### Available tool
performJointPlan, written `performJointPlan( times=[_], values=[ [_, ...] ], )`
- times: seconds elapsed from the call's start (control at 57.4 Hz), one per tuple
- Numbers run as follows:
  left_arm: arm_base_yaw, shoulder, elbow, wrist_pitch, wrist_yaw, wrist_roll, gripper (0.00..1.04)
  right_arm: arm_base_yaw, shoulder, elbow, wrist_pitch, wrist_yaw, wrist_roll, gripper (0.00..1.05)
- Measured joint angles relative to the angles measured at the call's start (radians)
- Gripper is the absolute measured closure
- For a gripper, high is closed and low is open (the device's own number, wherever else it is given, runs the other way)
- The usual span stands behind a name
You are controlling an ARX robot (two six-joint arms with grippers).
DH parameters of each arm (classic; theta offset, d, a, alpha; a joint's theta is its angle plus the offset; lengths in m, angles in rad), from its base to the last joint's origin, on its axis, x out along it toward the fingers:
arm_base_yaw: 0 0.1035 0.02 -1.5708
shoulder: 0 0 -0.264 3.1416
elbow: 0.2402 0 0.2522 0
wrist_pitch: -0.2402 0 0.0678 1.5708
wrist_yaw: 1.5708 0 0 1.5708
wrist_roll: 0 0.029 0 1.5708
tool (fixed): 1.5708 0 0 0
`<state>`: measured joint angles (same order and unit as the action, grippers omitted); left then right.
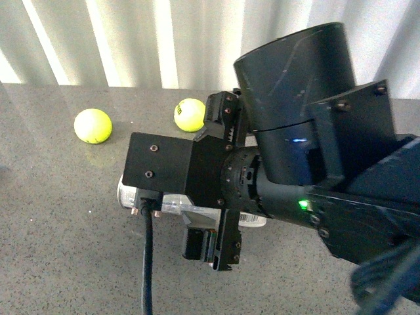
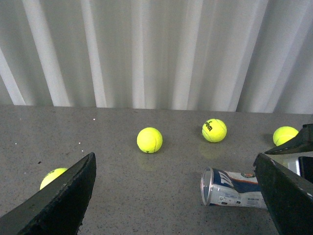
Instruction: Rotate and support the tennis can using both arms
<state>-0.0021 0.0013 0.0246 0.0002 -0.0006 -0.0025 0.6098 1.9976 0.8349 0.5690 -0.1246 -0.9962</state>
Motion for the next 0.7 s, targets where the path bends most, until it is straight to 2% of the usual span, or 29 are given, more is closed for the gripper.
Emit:
performJointPlan(
  times=[0.139, 0.244, 0.4, 0.574, 0.696],
  values=[
    [0.0, 0.0, 0.0, 0.0, 0.0, 0.0, 0.07, -0.037, -0.095, -0.099, 0.069, -0.027, 0.055, 0.07],
    [0.0, 0.0, 0.0, 0.0, 0.0, 0.0, 0.07, -0.108, -0.166, -0.171, 0.217, -0.014, 0.22, 0.07],
    [0.0, 0.0, 0.0, 0.0, 0.0, 0.0, 0.07, -0.292, -0.283, -0.257, 0.388, 0.126, 0.474, 0.07],
    [0.0, 0.0, 0.0, 0.0, 0.0, 0.0, 0.07, -0.532, -0.52, -0.305, 0.348, 0.34, 0.676, 0.07],
    [0.0, 0.0, 0.0, 0.0, 0.0, 0.0, 0.07, -0.587, -0.726, -0.306, 0.248, 0.385, 0.748, 0.07]
  ],
)
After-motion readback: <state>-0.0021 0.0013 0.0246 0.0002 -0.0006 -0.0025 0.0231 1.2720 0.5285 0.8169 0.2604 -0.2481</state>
